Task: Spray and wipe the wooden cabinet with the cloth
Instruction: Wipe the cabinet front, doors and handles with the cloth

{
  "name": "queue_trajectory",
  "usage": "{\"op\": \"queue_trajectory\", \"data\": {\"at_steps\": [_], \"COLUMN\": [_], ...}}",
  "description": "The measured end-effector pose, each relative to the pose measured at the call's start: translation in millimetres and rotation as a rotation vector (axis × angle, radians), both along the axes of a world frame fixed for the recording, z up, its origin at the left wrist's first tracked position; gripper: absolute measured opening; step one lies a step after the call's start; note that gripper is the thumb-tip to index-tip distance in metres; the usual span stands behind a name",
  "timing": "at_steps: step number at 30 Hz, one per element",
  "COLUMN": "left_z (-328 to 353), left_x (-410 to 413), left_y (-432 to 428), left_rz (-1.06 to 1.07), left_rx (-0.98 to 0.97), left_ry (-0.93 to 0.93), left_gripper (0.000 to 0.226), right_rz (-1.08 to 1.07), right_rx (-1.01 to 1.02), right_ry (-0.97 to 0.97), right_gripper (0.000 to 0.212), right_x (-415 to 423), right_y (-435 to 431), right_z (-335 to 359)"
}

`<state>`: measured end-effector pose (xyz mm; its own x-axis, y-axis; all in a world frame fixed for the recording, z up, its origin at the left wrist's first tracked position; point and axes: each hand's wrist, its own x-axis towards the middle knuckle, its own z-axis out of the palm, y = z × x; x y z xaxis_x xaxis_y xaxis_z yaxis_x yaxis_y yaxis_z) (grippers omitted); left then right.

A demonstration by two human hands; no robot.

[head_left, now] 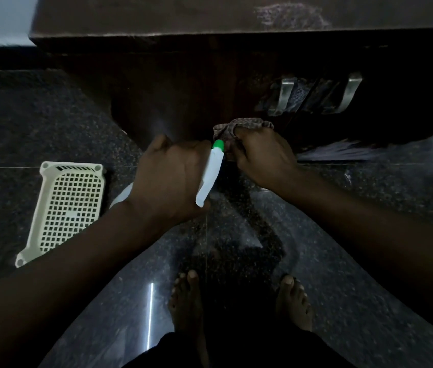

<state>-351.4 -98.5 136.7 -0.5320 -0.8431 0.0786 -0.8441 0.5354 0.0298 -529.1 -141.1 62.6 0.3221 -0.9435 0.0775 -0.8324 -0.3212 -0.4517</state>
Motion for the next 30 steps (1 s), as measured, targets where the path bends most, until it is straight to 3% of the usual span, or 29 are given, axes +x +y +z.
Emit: {"op": "queue_trajectory", "data": {"at_steps": [8, 10, 13, 19, 20, 23, 26, 30], "left_z": [18.1, 17.9, 17.4, 28.9, 31.2, 35.9, 36.1, 36.2], "left_x": [0.8, 3.9, 8.5, 20.7, 22.4, 24.5, 24.3, 21.7], "left_y": [-6.0, -6.7, -6.0, -0.8, 0.2, -0.4, -1.9, -3.1], "left_rz": [-0.119, -0.116, -0.137, -0.182, -0.176, -0.163, -0.137, -0.160], "left_rx": [-0.024, -0.003, -0.059, -0.044, -0.032, -0.058, -0.055, -0.054], "left_ry": [-0.018, -0.019, -0.047, -0.047, -0.059, -0.092, -0.079, -0.009], "left_gripper": [0.014, 0.012, 0.015, 0.009, 0.016, 0.038, 0.020, 0.019], "right_rz": [0.009, -0.009, -0.078, -0.180, -0.182, -0.179, -0.188, -0.155], "right_rx": [0.010, 0.007, -0.051, -0.169, -0.190, -0.208, -0.164, -0.093], "right_ry": [-0.003, -0.008, -0.095, -0.290, -0.294, -0.203, -0.066, 0.031], "right_gripper": [0.028, 0.023, 0.016, 0.027, 0.027, 0.023, 0.018, 0.015], "right_x": [1.7, 3.1, 6.5, 20.8, 23.0, 27.6, 29.2, 31.1], "right_y": [3.5, 4.3, 6.1, 11.5, 11.7, 9.7, 9.7, 10.1], "right_z": [6.6, 7.5, 16.5, 60.5, 67.6, 79.1, 73.7, 61.5]}}
